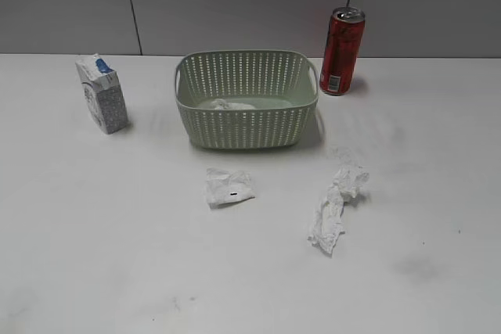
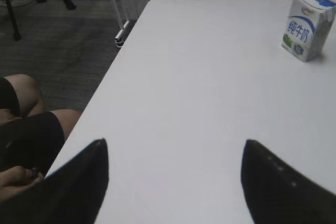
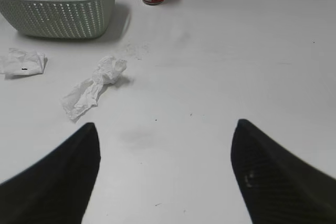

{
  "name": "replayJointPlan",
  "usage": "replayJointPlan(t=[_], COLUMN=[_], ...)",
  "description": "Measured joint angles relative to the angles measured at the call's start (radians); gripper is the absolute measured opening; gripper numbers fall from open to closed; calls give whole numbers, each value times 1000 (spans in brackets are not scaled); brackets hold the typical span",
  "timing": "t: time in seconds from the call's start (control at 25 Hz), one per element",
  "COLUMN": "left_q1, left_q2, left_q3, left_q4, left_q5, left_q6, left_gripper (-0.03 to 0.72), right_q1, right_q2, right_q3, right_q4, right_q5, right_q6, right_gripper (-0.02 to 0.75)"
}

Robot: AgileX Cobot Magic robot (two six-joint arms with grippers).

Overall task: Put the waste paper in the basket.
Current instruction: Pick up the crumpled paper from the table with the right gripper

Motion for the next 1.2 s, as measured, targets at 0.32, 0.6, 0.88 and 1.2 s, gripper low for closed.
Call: replayJointPlan(t=[0.32,0.6,0.88,1.2], left_q1=[-34,-158,-175,-183], left_q2=[-1,-1,-1,-1], left_q3=[19,19,19,19], left_q4=[2,3,3,4], left_q5=[-26,-33,-33,-33], left_q6=[-18,-18,-18,-18], left_gripper=[579,579,578,575], right_q1=[0,0,0,0], right_q2=[0,0,0,0], right_q3=[0,0,0,0], right_q4=[0,0,0,0], right_q5=[0,0,0,0], right_q6=[0,0,0,0], right_gripper=[589,589,589,589])
